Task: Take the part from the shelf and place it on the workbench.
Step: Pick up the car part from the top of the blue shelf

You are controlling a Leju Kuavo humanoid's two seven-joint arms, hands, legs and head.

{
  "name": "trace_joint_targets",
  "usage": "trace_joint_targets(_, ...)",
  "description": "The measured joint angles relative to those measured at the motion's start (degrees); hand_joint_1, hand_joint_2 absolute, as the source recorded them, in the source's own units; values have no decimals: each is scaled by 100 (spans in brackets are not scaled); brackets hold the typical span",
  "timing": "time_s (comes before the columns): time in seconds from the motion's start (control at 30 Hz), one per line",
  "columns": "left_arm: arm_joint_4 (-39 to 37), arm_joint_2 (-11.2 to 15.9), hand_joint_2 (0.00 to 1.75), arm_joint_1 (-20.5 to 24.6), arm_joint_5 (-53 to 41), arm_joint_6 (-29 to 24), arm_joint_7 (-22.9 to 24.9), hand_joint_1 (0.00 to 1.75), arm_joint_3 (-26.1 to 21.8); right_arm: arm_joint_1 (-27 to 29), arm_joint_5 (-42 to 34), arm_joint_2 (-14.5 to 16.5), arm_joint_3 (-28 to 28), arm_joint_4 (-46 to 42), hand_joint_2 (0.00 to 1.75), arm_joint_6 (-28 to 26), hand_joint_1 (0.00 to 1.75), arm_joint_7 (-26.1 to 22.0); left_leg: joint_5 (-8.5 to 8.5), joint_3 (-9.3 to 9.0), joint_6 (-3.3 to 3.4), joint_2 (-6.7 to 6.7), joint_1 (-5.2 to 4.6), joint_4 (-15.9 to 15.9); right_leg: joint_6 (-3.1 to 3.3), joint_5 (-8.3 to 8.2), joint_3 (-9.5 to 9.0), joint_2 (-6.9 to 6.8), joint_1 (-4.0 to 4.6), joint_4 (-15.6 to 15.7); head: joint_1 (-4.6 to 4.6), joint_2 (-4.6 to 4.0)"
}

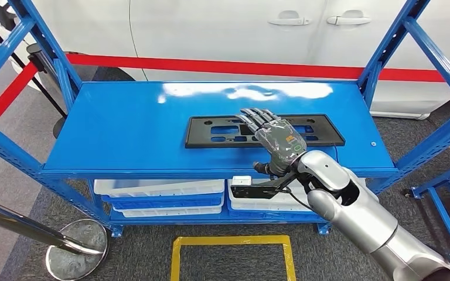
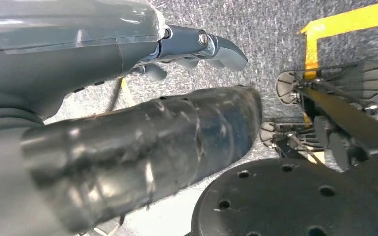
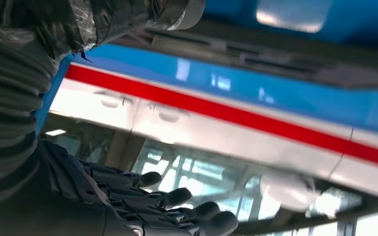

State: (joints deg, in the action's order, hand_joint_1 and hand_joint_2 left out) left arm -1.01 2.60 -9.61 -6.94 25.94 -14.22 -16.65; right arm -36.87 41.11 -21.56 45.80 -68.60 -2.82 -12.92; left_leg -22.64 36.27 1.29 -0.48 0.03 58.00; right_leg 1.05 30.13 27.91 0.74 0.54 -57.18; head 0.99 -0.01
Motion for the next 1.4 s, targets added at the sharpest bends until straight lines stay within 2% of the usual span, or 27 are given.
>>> trace_joint_targets(0.13, 0, 20, 0, 13, 58, 20, 26, 0, 8, -6, -9, -61, 92, 193, 175, 174, 0, -41, -77, -28, 41, -28, -4, -13, -4, 3, -39, -18, -1, 23, -2, 1)
trace_joint_targets(0.23, 0, 26, 0, 33, 82, 19, 48, 0, 14, -24, -31, -78, 163, 356, 175, 308, 0, -74, -104, -26, 61, -25, -13, -7, -26, 75, -94, -23, -7, 120, -2, 1)
trace_joint_targets(0.47, 0, 46, 0, 33, 145, 73, 10, 0, 65, -59, -179, -229, 309, 615, 175, 492, 0, -136, -102, -39, 80, -23, -16, 2, -53, 81, -114, -35, -10, 142, -3, 1)
trace_joint_targets(0.83, 0, 82, 0, 14, 178, 84, 11, 0, 112, -57, -206, -369, 390, 739, 175, 368, 0, -113, -101, -57, 82, -21, -4, 1, -55, 81, -128, -37, -9, 132, -1, 1)
trace_joint_targets(0.97, 0, 70, 0, 16, 247, 33, 36, 0, 124, -13, -48, -257, 390, 781, 175, -119, 0, 99, -101, -58, 81, -19, 1, -1, -55, 82, -128, -37, -1, 129, -1, 1)
trace_joint_targets(1.1, 0, 37, 0, 32, 277, -38, 69, 0, 147, 6, 203, 22, 366, 937, 175, -552, 0, 347, -100, -62, 80, -16, 4, -3, -54, 82, -126, -36, 0, 126, -1, 1)
trace_joint_targets(1.23, 0, 9, 0, 58, 285, -77, 114, 0, 152, -15, 310, 297, 304, 1187, 175, -642, 0, 407, -98, -63, 78, -18, 7, -4, -52, 83, -127, -37, 1, 123, -2, 0)
trace_joint_targets(1.4, 0, 0, 0, 59, 282, -45, 93, 0, 177, -32, 350, 443, 260, 1382, 175, -657, 0, 408, -98, -63, 77, -18, 6, -4, -50, 85, -128, -37, 2, 122, -1, 1)
